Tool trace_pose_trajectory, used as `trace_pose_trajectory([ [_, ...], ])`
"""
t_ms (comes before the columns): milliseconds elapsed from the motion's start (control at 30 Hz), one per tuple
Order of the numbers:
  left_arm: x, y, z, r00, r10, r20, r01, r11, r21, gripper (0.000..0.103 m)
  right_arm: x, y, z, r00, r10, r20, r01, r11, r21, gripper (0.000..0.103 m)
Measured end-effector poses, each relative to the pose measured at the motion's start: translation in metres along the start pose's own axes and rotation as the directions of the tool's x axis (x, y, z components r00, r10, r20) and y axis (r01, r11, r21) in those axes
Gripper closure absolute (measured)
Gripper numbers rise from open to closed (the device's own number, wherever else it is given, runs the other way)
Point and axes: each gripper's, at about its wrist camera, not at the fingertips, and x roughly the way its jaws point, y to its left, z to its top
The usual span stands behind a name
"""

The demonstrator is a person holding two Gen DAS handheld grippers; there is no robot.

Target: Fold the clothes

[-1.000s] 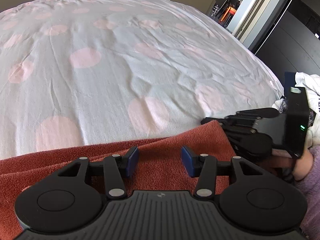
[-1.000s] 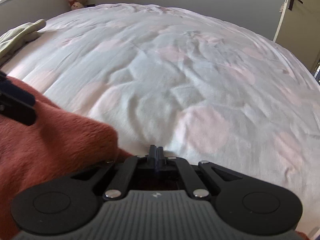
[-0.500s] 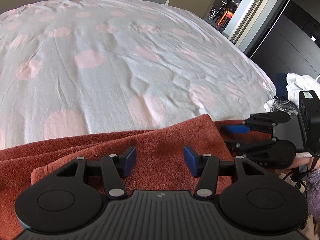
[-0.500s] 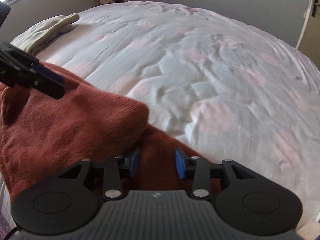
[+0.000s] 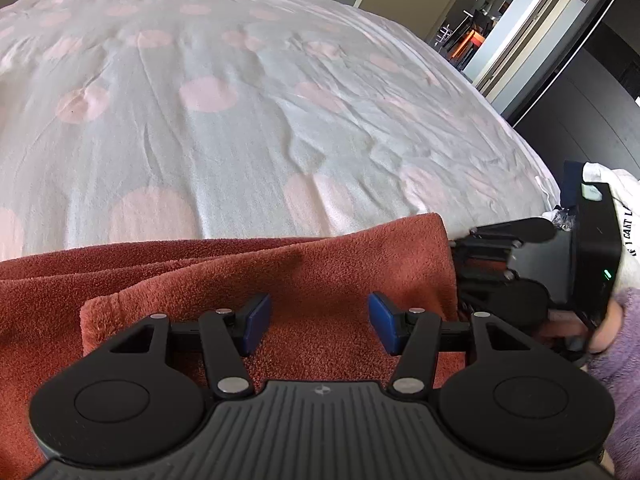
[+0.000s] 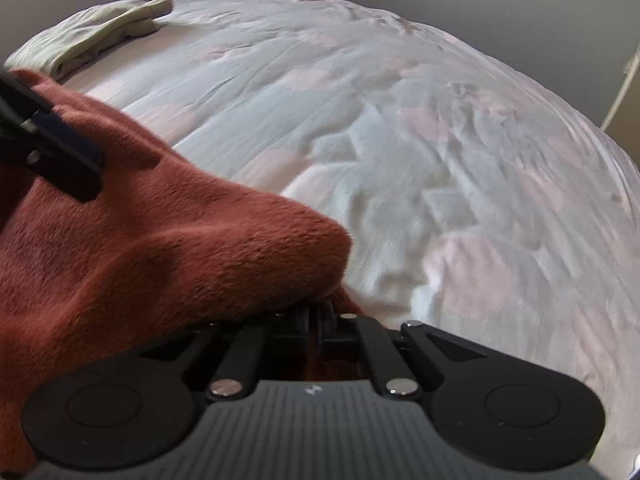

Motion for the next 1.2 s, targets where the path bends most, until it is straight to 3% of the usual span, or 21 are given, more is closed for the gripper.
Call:
trace_pose_trajectory([
  [133, -0.007, -0.005, -0.003, 1.000, -0.014, -0.006, 0.014, 1.000, 0.008, 0.051, 0.012, -0.016, 0.008, 1.000, 0.001, -0.008, 0.000, 0.990, 0.141, 0.099],
  [200, -0.015, -0.010, -0.006, 1.000, -0.022, -0.009, 0.022, 0.999, 0.027, 0.051, 0.004, -0.015, 0.009, 1.000, 0.009, -0.013, -0.007, 0.991, 0.133, 0.097],
  [333, -0.030, -0.023, -0.019, 0.999, -0.038, -0.011, 0.039, 0.996, 0.074, 0.051, -0.035, -0.020, 0.002, 1.000, -0.015, 0.002, 0.014, 0.988, 0.155, 0.086],
  [467, -0.043, -0.046, -0.041, 0.998, -0.060, -0.022, 0.063, 0.985, 0.161, 0.051, -0.081, -0.018, -0.014, 1.000, 0.015, 0.003, -0.015, 0.988, 0.155, 0.086],
  [600, -0.050, -0.072, -0.066, 0.997, -0.064, -0.031, 0.070, 0.959, 0.273, 0.049, -0.118, -0.007, -0.040, 0.999, 0.033, -0.034, -0.027, 0.986, 0.166, 0.086],
  [767, -0.059, -0.104, -0.096, 0.997, -0.068, -0.041, 0.079, 0.910, 0.408, 0.049, -0.140, 0.012, -0.067, 0.988, 0.129, -0.086, -0.105, 0.964, 0.245, 0.084],
  [1000, -0.043, -0.138, -0.111, 0.996, -0.071, -0.051, 0.088, 0.838, 0.539, 0.046, -0.124, 0.062, -0.086, 0.952, 0.230, -0.201, -0.189, 0.960, 0.205, 0.077],
  [1100, -0.030, -0.142, -0.110, 0.995, -0.068, -0.066, 0.093, 0.824, 0.558, 0.044, -0.115, 0.070, -0.085, 0.950, 0.242, -0.198, -0.207, 0.961, 0.182, 0.077],
  [1200, -0.019, -0.142, -0.110, 0.997, -0.031, -0.077, 0.070, 0.816, 0.574, 0.044, -0.115, 0.067, -0.080, 0.954, 0.272, -0.124, -0.248, 0.952, 0.181, 0.079],
])
